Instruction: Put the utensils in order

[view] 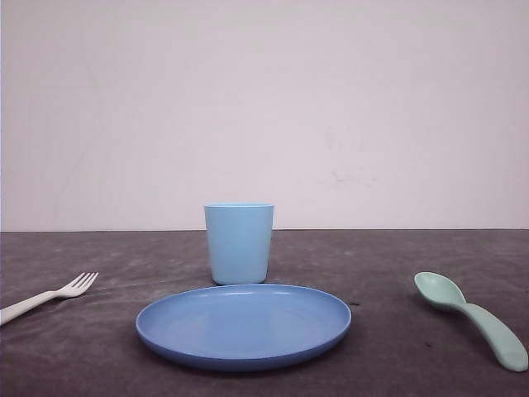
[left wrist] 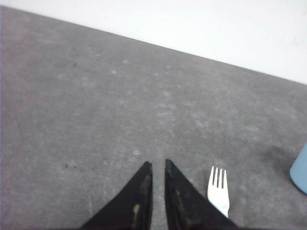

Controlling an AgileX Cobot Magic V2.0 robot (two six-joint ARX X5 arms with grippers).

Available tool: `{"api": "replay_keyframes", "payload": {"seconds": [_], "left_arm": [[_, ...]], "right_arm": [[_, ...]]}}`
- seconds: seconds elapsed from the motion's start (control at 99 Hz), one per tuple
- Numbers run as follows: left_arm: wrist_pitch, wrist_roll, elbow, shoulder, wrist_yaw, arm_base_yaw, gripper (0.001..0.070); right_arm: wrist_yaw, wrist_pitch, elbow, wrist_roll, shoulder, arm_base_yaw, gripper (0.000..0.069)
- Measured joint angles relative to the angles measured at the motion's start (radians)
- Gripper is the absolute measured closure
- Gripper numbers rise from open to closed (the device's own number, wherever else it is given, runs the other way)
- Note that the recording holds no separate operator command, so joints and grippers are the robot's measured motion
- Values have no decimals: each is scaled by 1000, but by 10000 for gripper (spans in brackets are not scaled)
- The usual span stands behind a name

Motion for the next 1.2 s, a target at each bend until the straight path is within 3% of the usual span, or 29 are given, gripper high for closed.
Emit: {"api": "replay_keyframes", "payload": {"seconds": [0.242, 0.384, 0.535, 0.666, 0.858, 0.919, 1.01, 1.05, 1.202], "left_arm": [[-34, -122, 106, 106, 0, 0, 688], [-65, -137, 294, 257, 8, 0, 688], [-208, -94, 534, 478, 65, -2, 688], [-342, -35, 725, 652, 75, -18, 688], [-430, 23, 780, 734, 76, -42, 681], [-443, 29, 780, 738, 75, -50, 636], [-454, 32, 780, 750, 76, -63, 464], [-458, 33, 780, 761, 76, -71, 400], [-484, 31, 780, 831, 76, -107, 331]], "right_arm": [[-32, -98, 183, 56, 61, 0, 684], [-56, -171, 377, 39, 206, 3, 684], [-63, -341, 593, -63, 425, 42, 684], [-63, -464, 750, -162, 589, 106, 684], [-63, -542, 802, -222, 712, 179, 681], [-63, -560, 802, -228, 730, 193, 620], [-62, -571, 802, -226, 753, 206, 391], [-63, -573, 802, -225, 762, 209, 323], [-63, -571, 802, -219, 768, 219, 248]]}}
